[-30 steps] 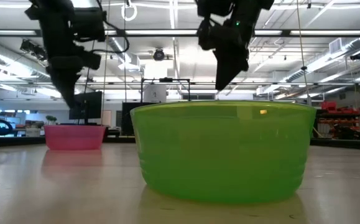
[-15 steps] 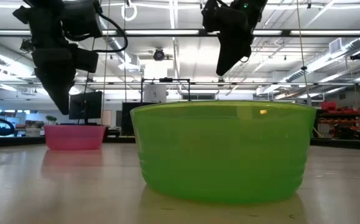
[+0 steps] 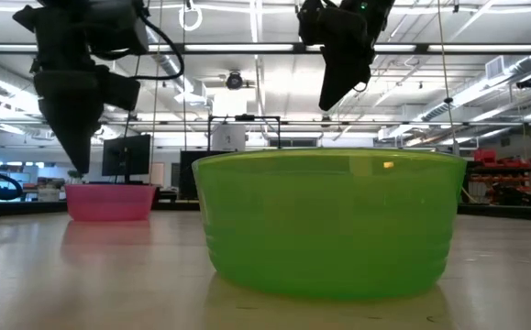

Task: Nest bowls inside each other
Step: Stack the red bowl on top of the blue bowl

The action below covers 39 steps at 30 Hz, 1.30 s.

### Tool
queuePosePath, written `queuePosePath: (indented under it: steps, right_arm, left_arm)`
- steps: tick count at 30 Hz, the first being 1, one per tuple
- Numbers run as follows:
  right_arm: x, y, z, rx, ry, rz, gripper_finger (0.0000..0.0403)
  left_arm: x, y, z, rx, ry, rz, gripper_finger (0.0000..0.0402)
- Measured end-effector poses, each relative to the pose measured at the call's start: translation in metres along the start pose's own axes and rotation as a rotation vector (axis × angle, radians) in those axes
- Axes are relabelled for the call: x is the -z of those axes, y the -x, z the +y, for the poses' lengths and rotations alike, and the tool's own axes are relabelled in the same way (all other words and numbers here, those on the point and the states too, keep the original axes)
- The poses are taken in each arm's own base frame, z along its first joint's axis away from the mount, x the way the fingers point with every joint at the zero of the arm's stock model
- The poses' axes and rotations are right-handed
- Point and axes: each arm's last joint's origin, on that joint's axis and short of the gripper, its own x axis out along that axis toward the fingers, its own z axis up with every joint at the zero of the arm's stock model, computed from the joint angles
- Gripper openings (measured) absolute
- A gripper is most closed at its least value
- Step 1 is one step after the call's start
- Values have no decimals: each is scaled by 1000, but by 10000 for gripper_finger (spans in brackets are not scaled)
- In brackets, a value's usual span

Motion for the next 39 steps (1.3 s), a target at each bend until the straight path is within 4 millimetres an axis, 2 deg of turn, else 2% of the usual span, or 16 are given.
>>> queuePosePath:
  steps: [8, 20, 25, 31, 39]
  right_arm:
    - [0, 0, 0, 0, 0, -1, 59]
    - [0, 0, 0, 0, 0, -1, 59]
    - [0, 0, 0, -1, 1, -2, 59]
    - [0, 0, 0, 0, 1, -1, 59]
    - [2, 1, 6, 47, 6, -19, 59]
  left_arm:
    - [0, -19, -13, -29, -54, 81, 97]
    - [-7, -32, -10, -109, -76, 70, 94]
    - [-10, -32, -7, -144, -68, 37, 69]
    - [-16, -32, -3, -165, -88, 1, 11]
    - [-21, -32, -3, -159, -128, -47, 9]
